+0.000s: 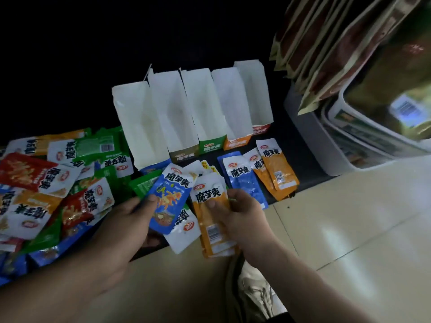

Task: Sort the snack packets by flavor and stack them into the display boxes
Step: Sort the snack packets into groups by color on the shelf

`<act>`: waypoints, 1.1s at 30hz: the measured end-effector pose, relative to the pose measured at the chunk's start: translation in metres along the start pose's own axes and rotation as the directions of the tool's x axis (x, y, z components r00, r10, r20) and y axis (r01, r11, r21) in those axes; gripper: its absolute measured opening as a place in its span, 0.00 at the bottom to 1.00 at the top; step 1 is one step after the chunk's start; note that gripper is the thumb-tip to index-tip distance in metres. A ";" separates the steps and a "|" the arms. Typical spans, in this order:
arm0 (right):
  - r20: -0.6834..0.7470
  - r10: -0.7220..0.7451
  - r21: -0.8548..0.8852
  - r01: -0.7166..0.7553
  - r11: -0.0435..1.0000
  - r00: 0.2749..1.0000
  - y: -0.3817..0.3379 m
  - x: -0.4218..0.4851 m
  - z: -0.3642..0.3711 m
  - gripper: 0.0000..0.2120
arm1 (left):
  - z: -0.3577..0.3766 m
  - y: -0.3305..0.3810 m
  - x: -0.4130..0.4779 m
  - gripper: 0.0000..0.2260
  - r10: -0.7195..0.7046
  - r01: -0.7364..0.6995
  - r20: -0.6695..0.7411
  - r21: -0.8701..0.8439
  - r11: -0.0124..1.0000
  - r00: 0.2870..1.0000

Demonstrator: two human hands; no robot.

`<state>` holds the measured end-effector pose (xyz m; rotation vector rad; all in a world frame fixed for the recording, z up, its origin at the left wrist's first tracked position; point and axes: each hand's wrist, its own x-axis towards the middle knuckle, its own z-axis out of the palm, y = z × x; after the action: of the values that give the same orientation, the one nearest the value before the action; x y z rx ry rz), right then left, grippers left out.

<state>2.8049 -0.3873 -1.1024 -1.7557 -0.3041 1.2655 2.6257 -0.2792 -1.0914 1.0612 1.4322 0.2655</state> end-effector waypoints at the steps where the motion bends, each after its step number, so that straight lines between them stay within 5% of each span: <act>1: 0.001 -0.007 0.017 0.007 1.000 1.000 -0.002 0.001 -0.005 0.08 | 0.004 0.004 0.001 0.12 0.009 -0.009 -0.004 0.000 1.000 1.000; 7: -0.116 -0.033 0.147 0.050 0.988 0.993 -0.002 0.011 -0.032 0.08 | 0.030 0.009 0.004 0.10 0.050 -0.058 -0.097 -0.086 0.995 0.994; 13: -0.265 -0.011 0.180 0.060 0.982 0.964 0.000 0.019 -0.050 0.18 | 0.057 0.013 0.005 0.11 0.108 -0.109 -0.047 -0.023 0.994 0.993; 16: -0.336 -0.042 0.129 0.090 0.988 0.941 -0.005 0.027 -0.068 0.16 | 0.067 0.016 0.009 0.11 0.115 -0.116 -0.040 -0.023 0.993 0.993; 23: -0.476 -0.311 -0.240 0.219 0.946 0.823 -0.022 0.057 -0.121 0.12 | 0.084 0.016 0.008 0.11 0.057 -0.056 0.007 -0.044 0.997 0.998; 29: -0.443 -0.345 -0.518 0.078 0.852 0.828 -0.015 0.086 -0.121 0.13 | 0.092 0.008 0.000 0.10 0.014 -0.006 0.094 -0.088 0.996 0.995; 33: -0.446 -0.401 -0.758 -0.100 0.644 0.801 -0.008 0.095 -0.121 0.21 | 0.093 0.007 -0.003 0.10 0.035 -0.024 0.143 -0.078 0.997 0.989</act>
<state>2.9513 -0.3852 -1.1496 -2.6660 -0.6803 0.3716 2.7101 -0.3173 -1.1036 1.0191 1.2684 0.2572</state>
